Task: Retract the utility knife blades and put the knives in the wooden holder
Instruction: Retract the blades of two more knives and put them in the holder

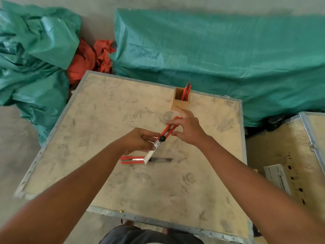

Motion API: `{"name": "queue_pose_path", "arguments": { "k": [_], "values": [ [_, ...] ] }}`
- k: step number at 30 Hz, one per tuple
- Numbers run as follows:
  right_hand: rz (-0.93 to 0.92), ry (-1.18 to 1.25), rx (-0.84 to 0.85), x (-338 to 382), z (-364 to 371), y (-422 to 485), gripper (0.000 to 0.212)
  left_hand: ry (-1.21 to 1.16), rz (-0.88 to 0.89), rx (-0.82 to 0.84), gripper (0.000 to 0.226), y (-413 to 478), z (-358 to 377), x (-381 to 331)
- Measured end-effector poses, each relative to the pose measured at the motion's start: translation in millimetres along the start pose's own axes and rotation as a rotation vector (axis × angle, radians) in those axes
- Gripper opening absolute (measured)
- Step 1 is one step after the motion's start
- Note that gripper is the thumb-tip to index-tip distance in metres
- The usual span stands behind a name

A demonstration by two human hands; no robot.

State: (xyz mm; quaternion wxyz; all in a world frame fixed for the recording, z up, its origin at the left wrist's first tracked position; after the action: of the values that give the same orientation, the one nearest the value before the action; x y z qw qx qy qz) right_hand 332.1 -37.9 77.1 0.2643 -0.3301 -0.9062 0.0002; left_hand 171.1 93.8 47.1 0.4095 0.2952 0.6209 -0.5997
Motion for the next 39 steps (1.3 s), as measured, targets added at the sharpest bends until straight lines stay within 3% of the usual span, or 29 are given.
{"name": "queue_pose_path", "arguments": {
  "k": [5,12,25,28,31,35,37,39],
  "values": [
    [-0.147,-0.247,0.131,37,-24,1,0.039,0.149,-0.020,0.089,0.054,-12,-13,-32],
    [-0.255,-0.154,-0.029,45,-41,-11,0.037,0.386,0.017,0.043,0.050,-16,-31,-77],
    [-0.006,0.253,-0.290,38,-27,-47,0.044,1.005,0.283,0.041,0.057,-6,-14,-181],
    [0.032,0.379,-0.342,41,-26,-49,0.042,1.081,0.451,-0.035,0.049,-12,-5,-204],
    [0.067,0.471,-0.393,42,-26,-50,0.040,0.976,0.813,-0.251,0.037,-40,3,-237],
    [0.118,0.548,-0.439,41,-27,-48,0.040,0.553,1.156,-0.648,0.026,-91,3,-231],
    [0.154,0.590,-0.454,42,-29,-46,0.042,0.341,1.042,-0.879,0.029,-96,-1,-188],
    [0.179,0.676,-0.449,42,-30,-45,0.046,0.148,0.769,-0.857,0.043,-80,-1,-138]
  ]
}}
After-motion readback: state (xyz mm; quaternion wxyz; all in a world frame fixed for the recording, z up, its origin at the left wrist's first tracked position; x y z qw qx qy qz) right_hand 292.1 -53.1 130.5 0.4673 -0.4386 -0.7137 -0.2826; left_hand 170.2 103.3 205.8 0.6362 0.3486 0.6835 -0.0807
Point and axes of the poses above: each hand's wrist, its own y-axis towards the middle knuckle, its own z-axis out of the palm, x = y × z, the point moved 5 cm from there along y, towards the middle knuckle, and after that the axes turned 7 degrees about z, right-handed, at the moved point
